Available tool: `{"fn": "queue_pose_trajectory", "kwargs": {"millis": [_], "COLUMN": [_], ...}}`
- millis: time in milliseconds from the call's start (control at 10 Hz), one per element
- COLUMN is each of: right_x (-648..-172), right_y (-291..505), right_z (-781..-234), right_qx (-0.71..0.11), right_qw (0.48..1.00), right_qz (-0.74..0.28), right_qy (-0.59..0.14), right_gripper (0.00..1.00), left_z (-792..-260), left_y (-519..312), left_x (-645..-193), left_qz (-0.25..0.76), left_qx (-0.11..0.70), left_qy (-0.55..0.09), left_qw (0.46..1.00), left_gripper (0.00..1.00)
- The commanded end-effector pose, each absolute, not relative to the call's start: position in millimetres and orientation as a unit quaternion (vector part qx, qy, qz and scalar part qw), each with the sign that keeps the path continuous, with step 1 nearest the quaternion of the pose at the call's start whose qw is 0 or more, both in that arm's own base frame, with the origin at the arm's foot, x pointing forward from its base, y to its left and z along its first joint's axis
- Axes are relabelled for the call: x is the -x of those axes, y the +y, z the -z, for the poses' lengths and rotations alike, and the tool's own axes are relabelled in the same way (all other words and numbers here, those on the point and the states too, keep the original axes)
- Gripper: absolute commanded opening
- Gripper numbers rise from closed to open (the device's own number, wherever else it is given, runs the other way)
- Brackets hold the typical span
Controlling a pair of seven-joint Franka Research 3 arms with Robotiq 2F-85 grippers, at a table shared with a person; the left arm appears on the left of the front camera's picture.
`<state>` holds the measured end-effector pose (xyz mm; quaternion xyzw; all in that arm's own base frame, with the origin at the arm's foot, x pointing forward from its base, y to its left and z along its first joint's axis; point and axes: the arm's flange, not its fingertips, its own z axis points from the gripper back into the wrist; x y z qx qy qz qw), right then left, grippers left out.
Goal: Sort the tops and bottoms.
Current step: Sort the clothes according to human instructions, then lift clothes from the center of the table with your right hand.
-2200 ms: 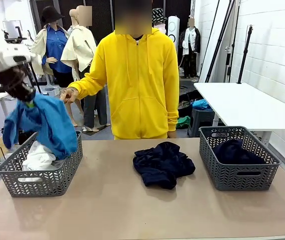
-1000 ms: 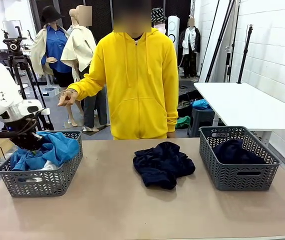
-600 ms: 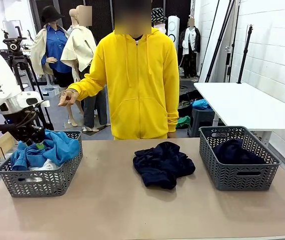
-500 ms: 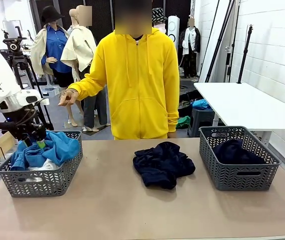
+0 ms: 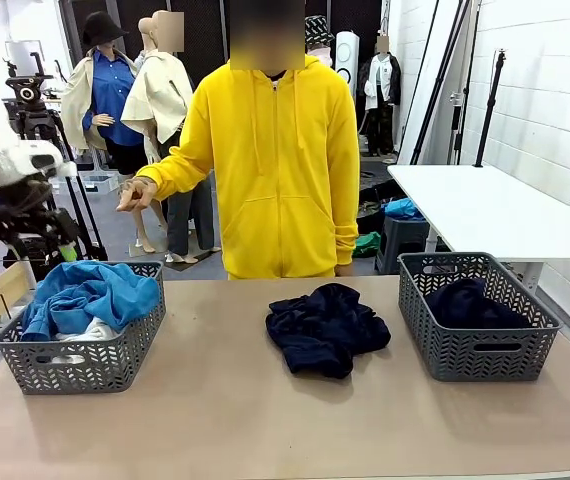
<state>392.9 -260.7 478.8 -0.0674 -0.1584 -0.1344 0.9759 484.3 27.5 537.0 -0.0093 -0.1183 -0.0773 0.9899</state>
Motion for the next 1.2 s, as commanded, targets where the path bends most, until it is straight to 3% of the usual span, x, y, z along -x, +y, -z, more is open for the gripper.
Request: {"fn": "queue_pose_trajectory", "kwargs": {"millis": [0, 400, 1100], "right_x": [-393.1, -393.1, -393.1], "right_y": [-259.9, -259.9, -259.9], "right_z": [-479.5, -479.5, -479.5], "right_qx": [0.072, 0.072, 0.072], "right_qw": [0.977, 0.977, 0.977], "right_qz": [0.131, 0.131, 0.131], "right_qy": [-0.154, -0.154, -0.154], "right_gripper": [1.0, 1.0, 1.0], "left_z": [-567.0, -629.5, -625.2], "left_y": [58.6, 117.1, 212.3], "left_x": [-480.2, -489.3, -467.2], "left_qz": [0.032, -0.032, -0.154], "left_qx": [0.005, 0.001, 0.003], "left_qy": [-0.149, -0.232, -0.245], "left_qw": [0.988, 0.972, 0.957], "left_gripper": [1.0, 1.0, 1.0]}}
